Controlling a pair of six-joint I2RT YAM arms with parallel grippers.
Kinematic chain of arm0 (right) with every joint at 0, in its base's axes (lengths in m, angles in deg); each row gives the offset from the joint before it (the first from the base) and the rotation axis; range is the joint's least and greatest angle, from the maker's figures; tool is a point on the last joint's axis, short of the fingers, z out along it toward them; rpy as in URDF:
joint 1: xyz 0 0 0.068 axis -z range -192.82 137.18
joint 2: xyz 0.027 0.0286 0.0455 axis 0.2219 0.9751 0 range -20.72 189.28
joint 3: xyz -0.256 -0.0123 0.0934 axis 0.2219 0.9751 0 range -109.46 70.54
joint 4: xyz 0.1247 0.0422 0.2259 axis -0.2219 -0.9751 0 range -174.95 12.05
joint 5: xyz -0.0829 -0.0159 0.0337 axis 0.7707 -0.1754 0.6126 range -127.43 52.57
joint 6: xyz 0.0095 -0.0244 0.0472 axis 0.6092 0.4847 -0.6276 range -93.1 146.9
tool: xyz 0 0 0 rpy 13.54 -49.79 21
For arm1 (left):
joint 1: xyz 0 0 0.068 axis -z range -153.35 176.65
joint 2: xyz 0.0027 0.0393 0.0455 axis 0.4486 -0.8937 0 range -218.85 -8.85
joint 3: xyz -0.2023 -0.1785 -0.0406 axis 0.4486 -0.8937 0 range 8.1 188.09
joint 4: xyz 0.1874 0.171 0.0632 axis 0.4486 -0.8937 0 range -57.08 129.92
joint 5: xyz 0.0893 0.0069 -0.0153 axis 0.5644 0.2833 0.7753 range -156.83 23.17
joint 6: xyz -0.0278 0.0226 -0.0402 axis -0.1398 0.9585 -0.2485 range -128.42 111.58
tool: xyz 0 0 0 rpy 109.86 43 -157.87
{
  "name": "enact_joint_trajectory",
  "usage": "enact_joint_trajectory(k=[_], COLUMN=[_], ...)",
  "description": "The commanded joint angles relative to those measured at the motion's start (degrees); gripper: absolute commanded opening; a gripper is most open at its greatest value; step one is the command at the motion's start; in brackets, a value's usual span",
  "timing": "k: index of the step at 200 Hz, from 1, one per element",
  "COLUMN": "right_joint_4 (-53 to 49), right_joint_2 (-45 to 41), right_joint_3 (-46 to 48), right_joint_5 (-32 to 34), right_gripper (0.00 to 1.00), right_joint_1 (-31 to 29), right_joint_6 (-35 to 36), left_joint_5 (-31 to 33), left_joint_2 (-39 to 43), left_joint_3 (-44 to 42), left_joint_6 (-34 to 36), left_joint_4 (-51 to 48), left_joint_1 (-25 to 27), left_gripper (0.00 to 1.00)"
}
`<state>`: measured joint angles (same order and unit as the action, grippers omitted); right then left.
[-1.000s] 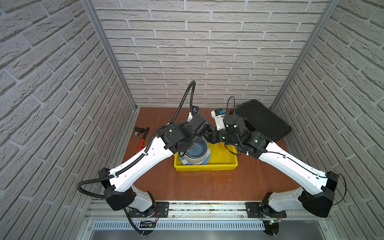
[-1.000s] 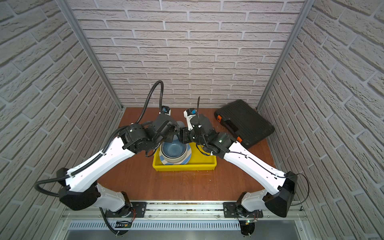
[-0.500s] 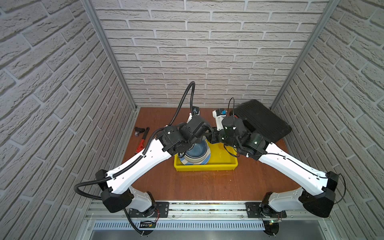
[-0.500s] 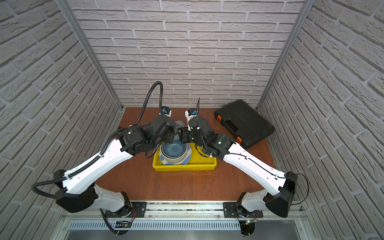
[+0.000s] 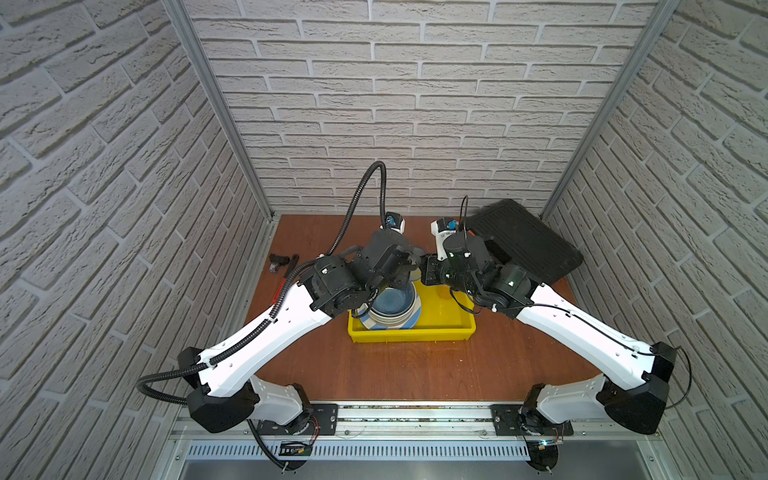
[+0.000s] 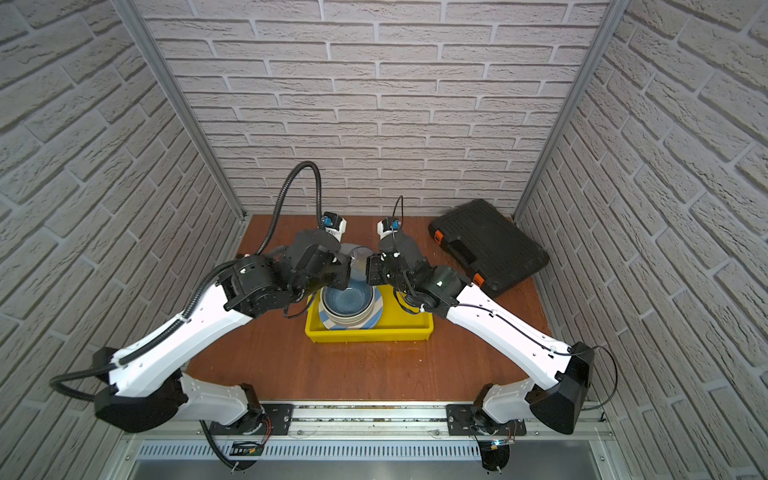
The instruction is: Place the mixed dishes into the plastic bin
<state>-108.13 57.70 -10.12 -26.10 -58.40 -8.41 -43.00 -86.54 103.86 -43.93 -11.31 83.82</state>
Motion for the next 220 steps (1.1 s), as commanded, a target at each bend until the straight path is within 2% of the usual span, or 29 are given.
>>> enact_joint_trajectory(k=[1, 51, 66, 81, 107, 122, 140, 178, 220], right_joint_4=[2.65, 1.12, -0.58, -2.78, -10.12, -17.05, -23.06, -37.33, -43.45], right_joint_2=[-1.11, -2.71, -3.32, -4.24, -5.32, -5.40, -6.51, -7.60, -9.02], right_joint_3=[-0.22, 0.34, 0.30, 0.24, -2.22, -4.81, -6.45, -10.52, -8.22], right_joint_5=[-1.31, -0.74, -0.29, 0.17, -0.81, 1.93, 4.15, 4.20, -2.09], right_gripper=[0.08, 0.06, 0.06, 0.06, 0.06, 0.06, 0.06, 0.07, 0.06], right_joint_1=[-0.43, -0.38, -0.42, -0.34, -0.30, -0.21, 0.04, 3.38, 9.34], right_joint_6=[-0.34, 0.34, 1.49, 3.20, 7.51, 8.72, 10.05, 14.92, 17.56], left_joint_5=[-4.32, -5.38, -5.44, -5.64, -6.36, -6.85, -6.84, -5.82, -4.74], left_joint_2=[2.89, 6.65, 8.88, 11.96, 17.12, 19.65, 22.17, 27.65, 31.07], left_joint_3=[-1.63, -5.59, -7.21, -9.41, -13.27, -15.03, -16.99, -22.82, -27.65], left_joint_6=[-0.17, -2.13, -2.60, -2.31, -2.40, -2.60, -2.90, -4.55, -6.53], left_joint_4=[7.67, 7.98, 8.19, 8.81, 8.80, 7.83, 6.26, 4.34, 2.24], left_joint_1=[0.40, -0.12, -0.38, -0.70, -2.09, -3.29, -4.70, -6.93, -7.53], left_gripper=[0.27, 0.29, 0.34, 0.43, 0.53, 0.58, 0.61, 0.70, 0.72])
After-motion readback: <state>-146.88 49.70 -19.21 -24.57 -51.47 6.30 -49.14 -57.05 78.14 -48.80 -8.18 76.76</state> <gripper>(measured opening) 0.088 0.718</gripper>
